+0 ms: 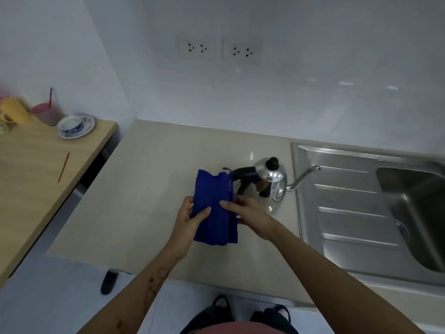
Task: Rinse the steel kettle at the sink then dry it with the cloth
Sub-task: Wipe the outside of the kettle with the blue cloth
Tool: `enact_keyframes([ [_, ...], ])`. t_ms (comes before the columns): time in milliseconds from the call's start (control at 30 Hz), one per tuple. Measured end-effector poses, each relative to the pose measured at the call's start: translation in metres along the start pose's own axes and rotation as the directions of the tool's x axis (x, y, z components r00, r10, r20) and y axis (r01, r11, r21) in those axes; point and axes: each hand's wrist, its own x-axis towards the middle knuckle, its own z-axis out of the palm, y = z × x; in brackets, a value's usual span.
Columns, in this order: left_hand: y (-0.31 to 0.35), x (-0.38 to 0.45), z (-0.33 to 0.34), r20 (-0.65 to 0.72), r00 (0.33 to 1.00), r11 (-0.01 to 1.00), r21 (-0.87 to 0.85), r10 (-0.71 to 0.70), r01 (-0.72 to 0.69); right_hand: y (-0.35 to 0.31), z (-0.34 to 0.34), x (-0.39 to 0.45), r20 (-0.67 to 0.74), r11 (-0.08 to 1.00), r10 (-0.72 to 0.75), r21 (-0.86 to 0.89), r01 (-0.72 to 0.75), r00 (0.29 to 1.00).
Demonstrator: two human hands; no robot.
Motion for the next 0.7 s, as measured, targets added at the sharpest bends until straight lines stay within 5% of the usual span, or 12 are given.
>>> enact_keyframes([
  [233, 0.035, 0.031, 0.046, 0.169, 0.955, 0.948, 0.165, 0.244, -0.271, -0.047, -0.036, -0.042, -0.221, 0.947, -0.322, -0.07, 0.314, 0.921],
  [367, 0.036, 0.066, 0.064, 0.094, 0.943, 0.764, 0.564, 0.318, -0.314, -0.07, -0.063, -0.059, -0.489, 0.809, -0.588, -0.351, 0.472, 0.644],
  [433, 0.032, 0.08, 0.07, 0.135, 0.951, 0.658, 0.694, 0.28, -0.292, -0.07, -0.075, -0.057, -0.599, 0.748, -0.663, -0.499, 0.438, 0.449],
  [500, 0.032, 0.089, 0.077, 0.177, 0.957, 0.603, 0.745, 0.232, -0.284, -0.061, -0.085, -0.049, -0.606, 0.696, -0.718, -0.636, 0.333, 0.342],
  [533, 0.031, 0.092, 0.08, 0.198, 0.956, 0.583, 0.759, 0.215, -0.288, -0.052, -0.091, -0.043, -0.571, 0.668, -0.74, -0.69, 0.279, 0.357],
  [700, 0.031, 0.1, 0.085, 0.262, 0.948, 0.557, 0.767, 0.182, -0.319, -0.006, -0.094, -0.021, -0.382, 0.64, -0.626, -0.749, 0.169, 0.679],
])
